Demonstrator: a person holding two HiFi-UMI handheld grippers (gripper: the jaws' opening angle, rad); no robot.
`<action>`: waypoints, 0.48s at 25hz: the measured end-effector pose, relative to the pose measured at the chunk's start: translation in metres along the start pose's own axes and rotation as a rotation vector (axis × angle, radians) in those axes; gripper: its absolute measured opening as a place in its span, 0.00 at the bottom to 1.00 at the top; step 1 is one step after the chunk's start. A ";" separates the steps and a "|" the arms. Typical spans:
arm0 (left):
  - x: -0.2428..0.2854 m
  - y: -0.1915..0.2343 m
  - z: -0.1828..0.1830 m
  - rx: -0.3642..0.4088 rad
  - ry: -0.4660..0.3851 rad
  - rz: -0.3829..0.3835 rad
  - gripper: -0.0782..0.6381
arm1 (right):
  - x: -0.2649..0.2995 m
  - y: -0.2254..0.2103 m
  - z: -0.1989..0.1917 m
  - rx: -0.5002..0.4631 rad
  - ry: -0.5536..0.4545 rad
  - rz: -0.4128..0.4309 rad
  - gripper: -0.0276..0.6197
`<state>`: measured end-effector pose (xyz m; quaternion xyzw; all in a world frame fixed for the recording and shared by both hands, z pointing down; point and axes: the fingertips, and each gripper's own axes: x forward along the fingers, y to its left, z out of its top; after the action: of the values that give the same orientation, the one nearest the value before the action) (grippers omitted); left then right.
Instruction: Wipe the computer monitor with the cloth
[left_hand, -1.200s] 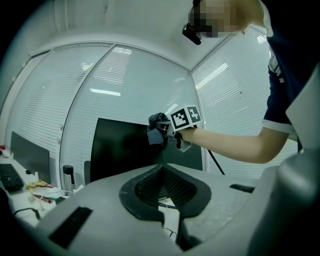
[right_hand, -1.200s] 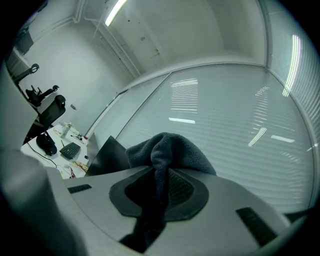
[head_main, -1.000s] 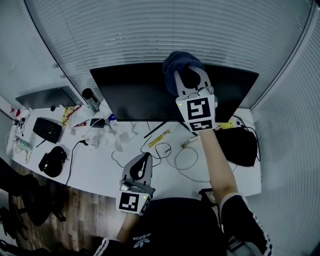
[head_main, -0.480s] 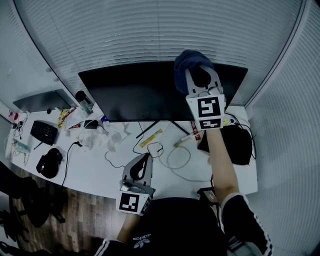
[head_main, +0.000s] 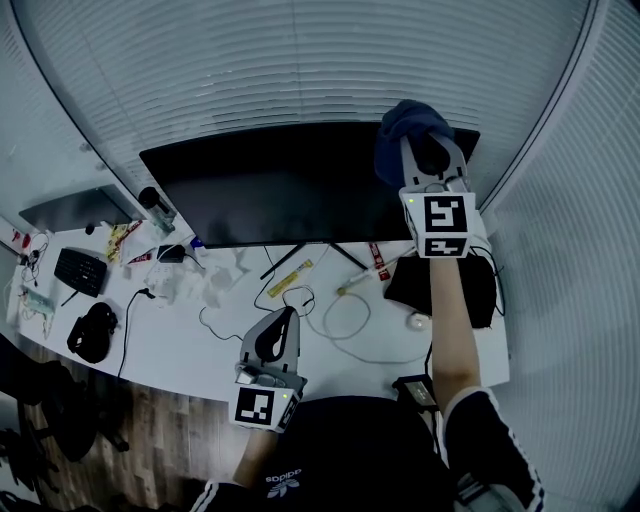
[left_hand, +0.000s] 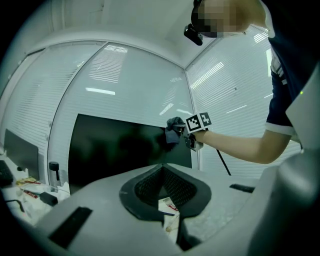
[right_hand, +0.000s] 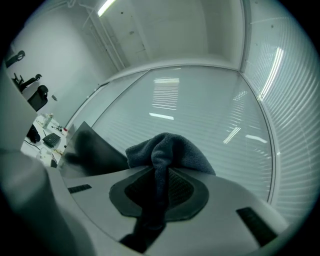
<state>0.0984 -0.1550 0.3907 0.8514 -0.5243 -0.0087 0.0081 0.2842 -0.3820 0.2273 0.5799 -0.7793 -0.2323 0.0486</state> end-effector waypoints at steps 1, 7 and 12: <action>0.001 -0.001 0.000 0.003 0.001 -0.003 0.12 | -0.003 -0.009 -0.003 0.003 0.005 -0.018 0.12; 0.011 -0.007 0.001 0.002 -0.001 -0.025 0.12 | -0.018 -0.053 -0.020 -0.013 0.038 -0.109 0.12; 0.015 -0.009 0.003 0.005 0.000 -0.041 0.12 | -0.027 -0.081 -0.030 -0.022 0.068 -0.164 0.12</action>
<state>0.1130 -0.1649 0.3873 0.8620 -0.5069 -0.0077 0.0058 0.3749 -0.3837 0.2254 0.6486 -0.7246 -0.2245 0.0622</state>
